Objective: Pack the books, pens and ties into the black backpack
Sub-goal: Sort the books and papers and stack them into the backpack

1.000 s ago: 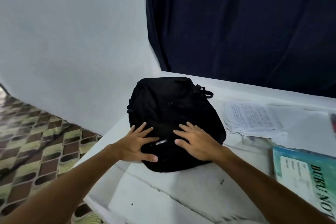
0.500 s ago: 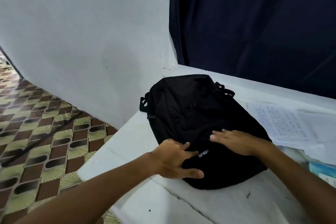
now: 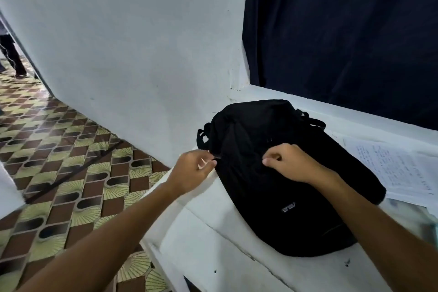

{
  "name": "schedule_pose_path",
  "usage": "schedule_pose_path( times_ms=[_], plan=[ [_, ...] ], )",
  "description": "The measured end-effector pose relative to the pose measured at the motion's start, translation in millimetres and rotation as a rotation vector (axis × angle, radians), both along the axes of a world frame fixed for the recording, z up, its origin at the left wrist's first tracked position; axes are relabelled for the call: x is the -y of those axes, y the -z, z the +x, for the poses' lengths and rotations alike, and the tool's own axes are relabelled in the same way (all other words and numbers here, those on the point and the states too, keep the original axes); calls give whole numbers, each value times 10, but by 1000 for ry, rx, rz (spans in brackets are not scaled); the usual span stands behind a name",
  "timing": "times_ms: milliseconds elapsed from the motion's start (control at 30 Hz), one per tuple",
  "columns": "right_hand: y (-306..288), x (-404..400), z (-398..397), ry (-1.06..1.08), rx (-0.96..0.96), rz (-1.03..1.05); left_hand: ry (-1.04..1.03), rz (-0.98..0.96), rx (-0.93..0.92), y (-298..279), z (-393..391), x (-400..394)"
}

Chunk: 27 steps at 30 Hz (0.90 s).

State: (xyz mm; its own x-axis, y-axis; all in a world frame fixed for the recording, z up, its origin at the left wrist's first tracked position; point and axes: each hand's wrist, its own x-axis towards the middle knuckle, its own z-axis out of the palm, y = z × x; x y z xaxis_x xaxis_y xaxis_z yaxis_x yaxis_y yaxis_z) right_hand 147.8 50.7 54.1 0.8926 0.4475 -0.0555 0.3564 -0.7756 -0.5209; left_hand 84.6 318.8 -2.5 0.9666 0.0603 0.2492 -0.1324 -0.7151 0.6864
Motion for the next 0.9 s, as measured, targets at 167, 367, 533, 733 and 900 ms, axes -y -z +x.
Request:
schedule_pose_path(
  times_ms=[167, 367, 533, 733, 900],
  plan=[
    [30, -654, 62, -208, 60, 86, -99, 21, -124, 68, 265, -152],
    [190, -990, 203, -231, 149, -56, -108, 60, -164, 241, 492, -82],
    [319, -905, 349, -240, 149, -226, -150, 0, -97, 309, 518, -73],
    [378, -849, 473, -137, 141, -119, -90, -99, -41, 304, 498, -116],
    [297, -1061, 441, -215, -1, 123, -101, -294, -73, 285, 435, -106]
  ],
)
